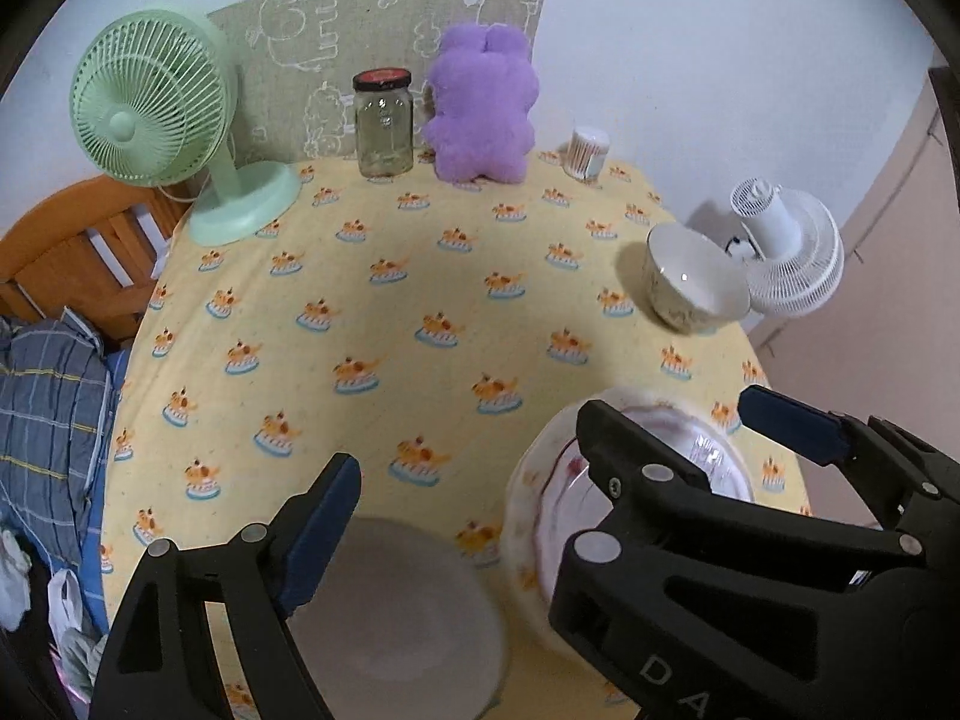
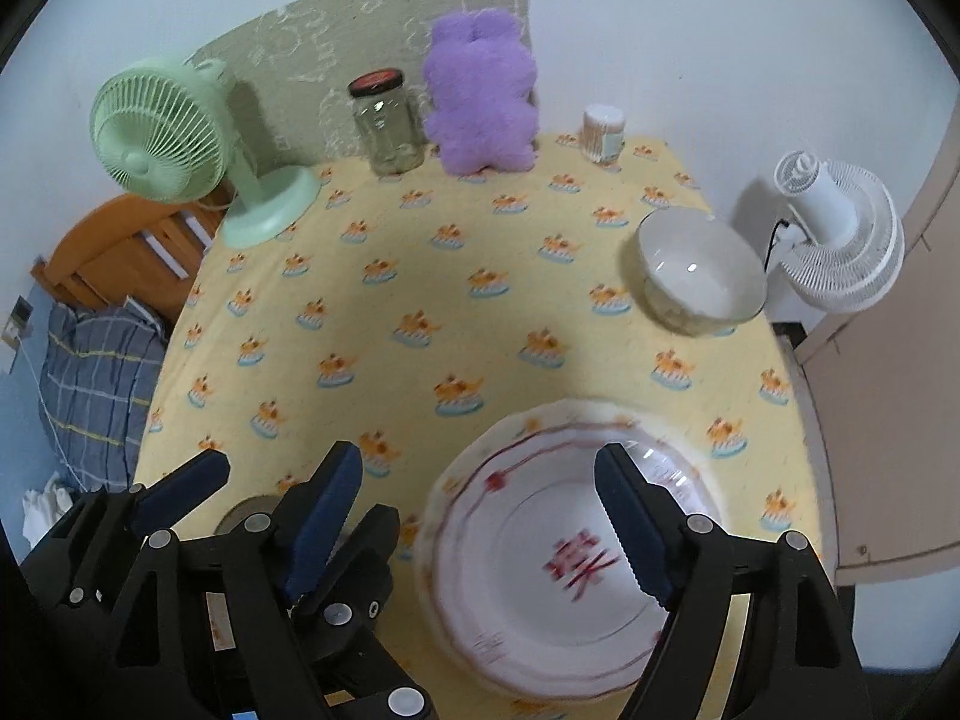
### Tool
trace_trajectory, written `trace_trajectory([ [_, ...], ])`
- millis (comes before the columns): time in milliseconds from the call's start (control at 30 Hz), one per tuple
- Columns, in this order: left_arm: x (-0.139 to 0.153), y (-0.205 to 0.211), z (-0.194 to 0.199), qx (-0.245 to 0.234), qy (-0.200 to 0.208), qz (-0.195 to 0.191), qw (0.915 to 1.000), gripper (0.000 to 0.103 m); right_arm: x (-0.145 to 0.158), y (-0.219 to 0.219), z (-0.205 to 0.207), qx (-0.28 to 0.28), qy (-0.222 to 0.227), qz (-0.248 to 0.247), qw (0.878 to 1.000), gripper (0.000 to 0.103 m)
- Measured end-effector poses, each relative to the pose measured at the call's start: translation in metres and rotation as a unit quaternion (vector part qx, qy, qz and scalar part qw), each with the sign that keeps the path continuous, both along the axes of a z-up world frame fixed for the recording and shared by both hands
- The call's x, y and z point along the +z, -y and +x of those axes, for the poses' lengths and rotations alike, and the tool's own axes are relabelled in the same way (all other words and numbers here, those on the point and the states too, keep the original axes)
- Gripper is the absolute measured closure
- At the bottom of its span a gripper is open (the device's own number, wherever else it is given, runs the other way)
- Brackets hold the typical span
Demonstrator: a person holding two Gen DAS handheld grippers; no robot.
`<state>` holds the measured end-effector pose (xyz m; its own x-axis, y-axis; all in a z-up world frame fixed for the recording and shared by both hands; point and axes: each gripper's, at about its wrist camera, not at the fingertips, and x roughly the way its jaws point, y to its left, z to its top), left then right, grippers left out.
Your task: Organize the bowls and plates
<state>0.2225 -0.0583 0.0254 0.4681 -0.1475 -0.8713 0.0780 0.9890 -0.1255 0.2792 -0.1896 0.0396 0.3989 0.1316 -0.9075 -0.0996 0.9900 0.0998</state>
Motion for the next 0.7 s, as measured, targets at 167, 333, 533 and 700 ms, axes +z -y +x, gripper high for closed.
trace_trajectory([
  [167, 0.002, 0.029, 0.015, 0.017, 0.003, 0.008, 0.9998, 0.016, 0.000, 0.029, 0.020, 0.015, 0.005, -0.003, 1.000, 0.019],
  [333, -0.003, 0.061, 0.031, 0.029, -0.001, 0.014, 0.9995, 0.016, -0.007, 0.059, 0.039, 0.035, 0.003, -0.005, 0.999, 0.019],
  [533, -0.011, 0.100, 0.051, 0.031, 0.004, 0.025, 0.9992, 0.016, -0.018, 0.100, 0.060, 0.035, 0.009, 0.003, 0.999, 0.019],
  [700, -0.019, 0.129, 0.069, 0.031, 0.012, 0.032, 0.9989, 0.016, -0.024, 0.130, 0.079, 0.020, 0.028, -0.012, 0.999, 0.019],
])
